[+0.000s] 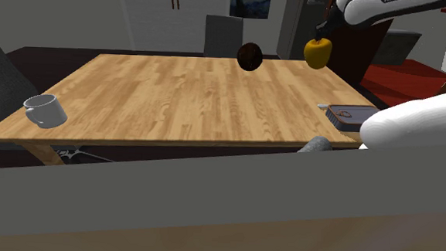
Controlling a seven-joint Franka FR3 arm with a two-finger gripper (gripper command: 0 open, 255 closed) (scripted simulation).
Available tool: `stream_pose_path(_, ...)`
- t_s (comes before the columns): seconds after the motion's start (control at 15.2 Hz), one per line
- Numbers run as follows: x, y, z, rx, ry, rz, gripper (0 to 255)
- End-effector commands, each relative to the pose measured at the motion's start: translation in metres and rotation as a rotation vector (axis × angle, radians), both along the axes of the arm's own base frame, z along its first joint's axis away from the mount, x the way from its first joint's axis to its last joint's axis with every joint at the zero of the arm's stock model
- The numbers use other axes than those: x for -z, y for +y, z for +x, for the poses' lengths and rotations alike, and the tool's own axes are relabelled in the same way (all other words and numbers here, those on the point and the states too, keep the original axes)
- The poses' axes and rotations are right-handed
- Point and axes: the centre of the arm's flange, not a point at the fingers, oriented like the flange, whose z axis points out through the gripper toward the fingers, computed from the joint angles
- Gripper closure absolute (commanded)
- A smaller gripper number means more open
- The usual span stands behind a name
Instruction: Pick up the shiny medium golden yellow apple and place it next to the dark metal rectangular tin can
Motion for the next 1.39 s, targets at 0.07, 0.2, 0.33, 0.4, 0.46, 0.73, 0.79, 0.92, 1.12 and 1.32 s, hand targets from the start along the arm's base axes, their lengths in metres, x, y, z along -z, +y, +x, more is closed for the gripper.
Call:
stream_pose_path(0.07, 0.015, -0.004, -0.002, -0.001, 0.000, -0.001, 255)
stream_pose_path(0.2, 0.025, -0.004, -0.002, -0.001, 0.000, -0.001, 255)
stream_pose_path(0.33, 0.036, -0.004, -0.002, -0.001, 0.000, -0.001, 255)
stream_pose_path(0.4, 0.041, -0.004, -0.002, -0.001, 0.000, -0.001, 255)
stream_pose_path(0.46, 0.046, -0.004, -0.002, -0.001, 0.000, -0.001, 255)
stream_pose_path(0.73, 0.068, -0.004, -0.002, -0.001, 0.000, -0.001, 255)
stream_pose_path(0.79, 0.073, -0.004, -0.002, -0.001, 0.000, -0.001, 255)
stream_pose_path(0.92, 0.083, -0.004, -0.002, -0.001, 0.000, -0.001, 255)
stream_pose_path(1.12, 0.099, -0.004, -0.002, -0.001, 0.000, -0.001, 255)
stream_pose_path(1.32, 0.115, -0.004, -0.002, -0.001, 0.000, -0.001, 255)
